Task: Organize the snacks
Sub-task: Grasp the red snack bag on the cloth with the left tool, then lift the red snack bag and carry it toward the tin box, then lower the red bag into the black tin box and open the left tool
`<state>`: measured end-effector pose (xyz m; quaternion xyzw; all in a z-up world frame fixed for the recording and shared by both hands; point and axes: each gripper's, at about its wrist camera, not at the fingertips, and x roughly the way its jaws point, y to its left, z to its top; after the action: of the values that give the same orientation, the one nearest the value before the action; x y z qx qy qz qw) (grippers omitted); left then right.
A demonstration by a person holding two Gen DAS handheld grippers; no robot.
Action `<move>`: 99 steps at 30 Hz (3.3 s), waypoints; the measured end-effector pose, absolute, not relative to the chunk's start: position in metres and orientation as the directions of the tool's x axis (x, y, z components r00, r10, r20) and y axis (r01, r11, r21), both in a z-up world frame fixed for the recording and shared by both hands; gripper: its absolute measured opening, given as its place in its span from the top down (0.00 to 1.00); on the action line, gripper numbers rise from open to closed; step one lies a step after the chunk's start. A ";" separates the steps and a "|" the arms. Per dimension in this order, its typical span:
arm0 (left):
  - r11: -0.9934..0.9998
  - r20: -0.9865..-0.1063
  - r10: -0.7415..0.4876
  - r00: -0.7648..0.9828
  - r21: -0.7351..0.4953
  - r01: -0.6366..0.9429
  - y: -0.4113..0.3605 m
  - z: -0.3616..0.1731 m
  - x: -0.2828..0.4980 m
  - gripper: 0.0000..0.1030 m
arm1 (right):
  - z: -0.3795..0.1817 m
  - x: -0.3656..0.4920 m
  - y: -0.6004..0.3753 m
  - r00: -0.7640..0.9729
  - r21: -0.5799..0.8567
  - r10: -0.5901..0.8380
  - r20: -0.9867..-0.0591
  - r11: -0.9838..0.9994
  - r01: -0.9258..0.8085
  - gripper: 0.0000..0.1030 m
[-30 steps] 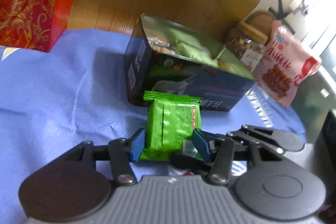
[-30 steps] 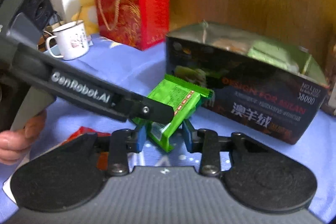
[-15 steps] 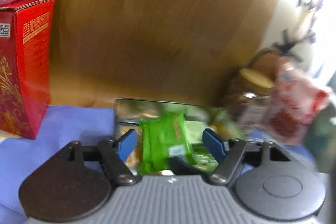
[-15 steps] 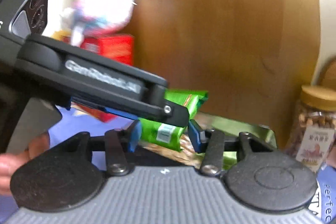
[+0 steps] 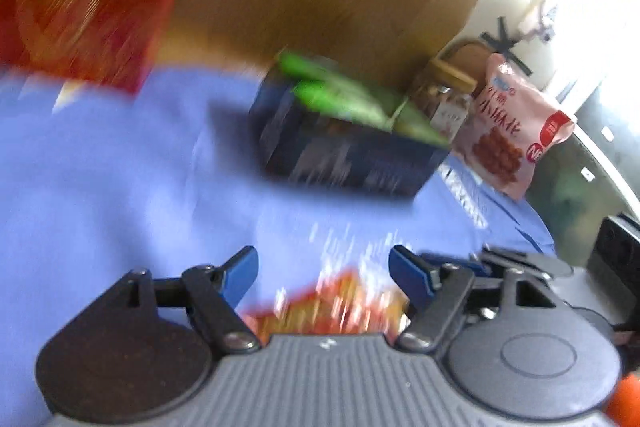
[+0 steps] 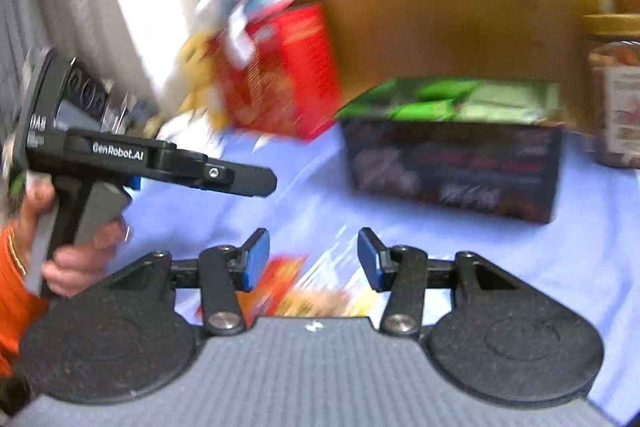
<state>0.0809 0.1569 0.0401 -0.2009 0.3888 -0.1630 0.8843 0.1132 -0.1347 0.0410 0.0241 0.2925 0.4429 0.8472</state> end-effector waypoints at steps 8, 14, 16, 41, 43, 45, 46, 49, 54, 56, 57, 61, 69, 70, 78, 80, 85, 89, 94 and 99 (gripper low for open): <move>0.793 -0.551 -0.461 0.695 -0.607 0.044 0.171 0.006 0.028 0.29 | 0.025 0.112 -0.067 0.342 0.200 0.704 -0.622 0.565 -0.801 0.48; 0.806 -0.540 -0.437 0.719 -0.590 0.047 0.169 0.007 0.023 0.28 | 0.027 0.089 -0.070 0.383 0.168 0.712 -0.589 0.571 -0.803 0.94; 0.802 -0.532 -0.439 0.724 -0.596 0.048 0.170 0.006 0.020 0.32 | 0.029 0.079 -0.083 0.386 0.200 0.733 -0.560 0.572 -0.795 0.95; 0.782 -0.528 -0.502 0.685 -0.615 0.098 0.121 -0.005 -0.002 0.76 | -0.009 0.036 -0.179 0.374 0.615 0.813 -0.446 0.582 -0.532 0.77; 0.766 -0.526 -0.504 0.685 -0.638 0.074 0.125 -0.004 -0.002 0.79 | -0.009 0.035 -0.178 0.405 0.587 0.787 -0.466 0.617 -0.525 0.90; 0.751 -0.507 -0.513 0.692 -0.655 0.077 0.129 0.002 -0.001 0.81 | -0.007 0.038 -0.182 0.409 0.614 0.794 -0.450 0.607 -0.504 0.95; 0.748 -0.498 -0.513 0.699 -0.659 0.079 0.130 0.006 -0.002 0.81 | -0.006 0.041 -0.186 0.409 0.621 0.801 -0.437 0.598 -0.507 0.96; 0.759 -0.466 -0.497 0.732 -0.643 0.106 0.131 0.024 0.001 0.81 | 0.009 0.040 -0.188 0.436 0.602 0.807 -0.399 0.589 -0.539 0.96; 0.763 -0.422 -0.490 0.763 -0.631 0.142 0.129 0.043 0.028 0.80 | 0.032 0.051 -0.182 0.502 0.556 0.793 -0.346 0.604 -0.571 0.96; 0.753 -0.415 -0.499 0.761 -0.643 0.143 0.126 0.041 0.040 0.80 | 0.033 0.062 -0.182 0.522 0.543 0.782 -0.342 0.617 -0.569 0.96; 0.745 -0.418 -0.506 0.754 -0.653 0.137 0.125 0.036 0.046 0.80 | 0.033 0.068 -0.181 0.535 0.529 0.771 -0.346 0.631 -0.567 0.96; 0.755 -0.482 -0.511 0.712 -0.647 0.103 0.115 0.006 0.073 0.78 | 0.021 0.076 -0.181 0.574 0.469 0.718 -0.393 0.694 -0.547 0.96; 0.732 -0.473 -0.497 0.728 -0.679 0.059 0.142 0.008 0.069 0.43 | 0.004 0.079 -0.211 0.614 0.524 0.685 -0.391 0.715 -0.464 0.82; 0.741 -0.474 -0.489 0.732 -0.669 0.062 0.146 0.010 0.067 0.43 | 0.005 0.075 -0.217 0.610 0.536 0.693 -0.385 0.706 -0.464 0.76; 0.717 -0.504 -0.551 0.665 -0.693 0.069 0.151 0.004 0.072 0.42 | -0.004 0.065 -0.212 0.470 0.667 0.792 -0.390 0.595 -0.449 0.68; 0.720 -0.496 -0.562 0.662 -0.687 0.097 0.145 0.009 0.074 0.42 | -0.002 0.067 -0.208 0.454 0.678 0.803 -0.385 0.581 -0.452 0.68; 0.784 -0.572 -0.554 0.605 -0.603 0.148 0.115 0.011 0.088 0.69 | 0.002 0.076 -0.194 0.451 0.650 0.793 -0.409 0.600 -0.466 0.89; 0.780 -0.554 -0.568 0.609 -0.598 0.183 0.115 0.025 0.091 0.70 | 0.010 0.076 -0.192 0.478 0.587 0.765 -0.431 0.640 -0.496 0.91; 0.782 -0.500 -0.554 0.666 -0.588 0.208 0.115 0.057 0.113 0.70 | 0.035 0.089 -0.189 0.524 0.536 0.757 -0.392 0.650 -0.539 0.91; 0.819 -0.453 -0.497 0.740 -0.527 0.227 0.105 0.091 0.161 0.69 | 0.060 0.132 -0.181 0.607 0.460 0.721 -0.335 0.687 -0.563 0.91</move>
<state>0.1613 0.1051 0.0914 -0.2245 0.2999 -0.2000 0.9053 0.1319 -0.1807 0.0602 0.1559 0.2540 0.3636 0.8826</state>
